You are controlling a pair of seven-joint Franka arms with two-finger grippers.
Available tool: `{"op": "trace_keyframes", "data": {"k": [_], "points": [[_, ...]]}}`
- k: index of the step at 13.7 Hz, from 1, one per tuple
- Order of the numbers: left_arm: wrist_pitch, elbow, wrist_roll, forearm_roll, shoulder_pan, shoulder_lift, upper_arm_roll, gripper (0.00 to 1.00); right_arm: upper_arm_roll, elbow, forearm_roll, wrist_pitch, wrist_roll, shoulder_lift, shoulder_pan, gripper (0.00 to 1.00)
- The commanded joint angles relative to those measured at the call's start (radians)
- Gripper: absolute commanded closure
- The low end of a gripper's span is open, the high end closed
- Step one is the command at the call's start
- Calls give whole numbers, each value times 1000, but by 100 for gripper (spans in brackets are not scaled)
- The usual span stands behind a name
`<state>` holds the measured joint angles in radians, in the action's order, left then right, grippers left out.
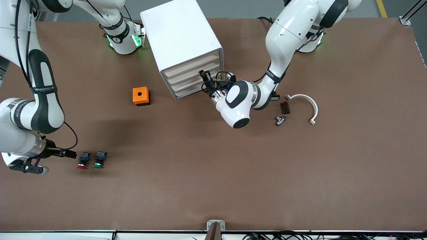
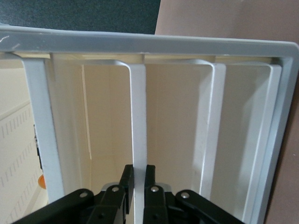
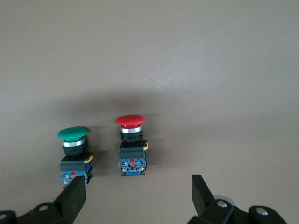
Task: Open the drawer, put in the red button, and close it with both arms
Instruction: 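Pull the top drawer open with the left gripper while the right gripper reaches the buttons, then grasp the red push button with the right gripper while the left gripper withdraws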
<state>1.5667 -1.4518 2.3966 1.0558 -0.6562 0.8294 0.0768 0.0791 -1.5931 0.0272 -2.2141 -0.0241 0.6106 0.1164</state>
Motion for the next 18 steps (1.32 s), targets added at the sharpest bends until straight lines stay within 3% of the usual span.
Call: {"op": "trace_keyframes", "data": {"k": [1,3,8,10,12,13,16,18], "points": [[-4,46,9,-16,24,2,-54,99,-12,-16,10,-51,44,20,11,0],[-5,83,-5,-40,79,2,-61,99,-13,-71,10,-137,62,21,6,0],[3,134,-121,-36,190,5,-61,95,-13,-79,54,-165,69,61,0,0],[6,134,-161,-34,207,2,-60,81,-15,-80,65,-167,70,67,-1,0],[3,134,-165,-33,213,-4,-60,44,-15,-80,65,-167,70,77,-7,0],[3,134,-166,-33,213,-6,-60,38,-15,-80,65,-167,73,81,-9,0],[3,140,-168,-36,242,-15,-60,3,-15,-80,63,-168,73,92,-11,0],[-1,183,-180,-37,266,-15,-58,1,-15,-80,63,-168,73,100,-11,0]]}}
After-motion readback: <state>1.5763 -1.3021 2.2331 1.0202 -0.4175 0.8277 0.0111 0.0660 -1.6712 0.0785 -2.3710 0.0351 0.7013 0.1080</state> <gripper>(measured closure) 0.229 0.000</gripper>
